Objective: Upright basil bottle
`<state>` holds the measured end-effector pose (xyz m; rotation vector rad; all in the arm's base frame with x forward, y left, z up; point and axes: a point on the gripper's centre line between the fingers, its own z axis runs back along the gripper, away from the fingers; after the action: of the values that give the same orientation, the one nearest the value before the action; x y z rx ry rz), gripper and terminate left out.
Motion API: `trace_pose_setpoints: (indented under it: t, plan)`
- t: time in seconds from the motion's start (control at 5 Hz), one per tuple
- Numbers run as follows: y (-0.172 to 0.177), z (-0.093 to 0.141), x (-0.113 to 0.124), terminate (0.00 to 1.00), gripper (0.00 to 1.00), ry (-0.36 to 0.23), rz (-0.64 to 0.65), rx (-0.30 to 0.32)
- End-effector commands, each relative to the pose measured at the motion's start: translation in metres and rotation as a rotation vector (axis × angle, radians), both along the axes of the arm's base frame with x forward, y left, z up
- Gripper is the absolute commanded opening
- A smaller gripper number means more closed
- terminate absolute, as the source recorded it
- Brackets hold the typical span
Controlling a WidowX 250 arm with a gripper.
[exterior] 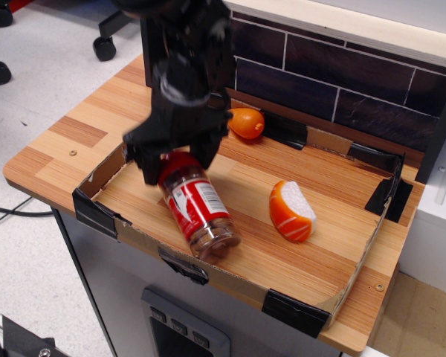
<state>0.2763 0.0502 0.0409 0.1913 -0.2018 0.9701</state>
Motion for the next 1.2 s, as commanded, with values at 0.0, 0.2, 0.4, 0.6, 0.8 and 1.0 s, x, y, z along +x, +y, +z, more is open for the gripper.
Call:
trace_pose_setpoints:
  t: [0.0,0.2,0.4,0.6,0.8,1.0]
  plan:
    - [0.001,0.066,-0.004,0.0,0.0,-0.134,-0.095,0.036]
    - [0.002,0.086,-0.004,0.0,0.0,-0.188,-0.134,0.05]
    - [0.0,0.093,-0.007,0.0,0.0,-0.271,-0.16,0.079]
    - [-0.004,0.085,-0.007,0.0,0.0,-0.309,-0.169,0.106]
    - [-0.007,0.075,-0.005,0.0,1.0,-0.289,-0.18,0.132]
    - [-0.009,0.07,-0.004,0.0,1.0,-0.281,-0.182,0.151]
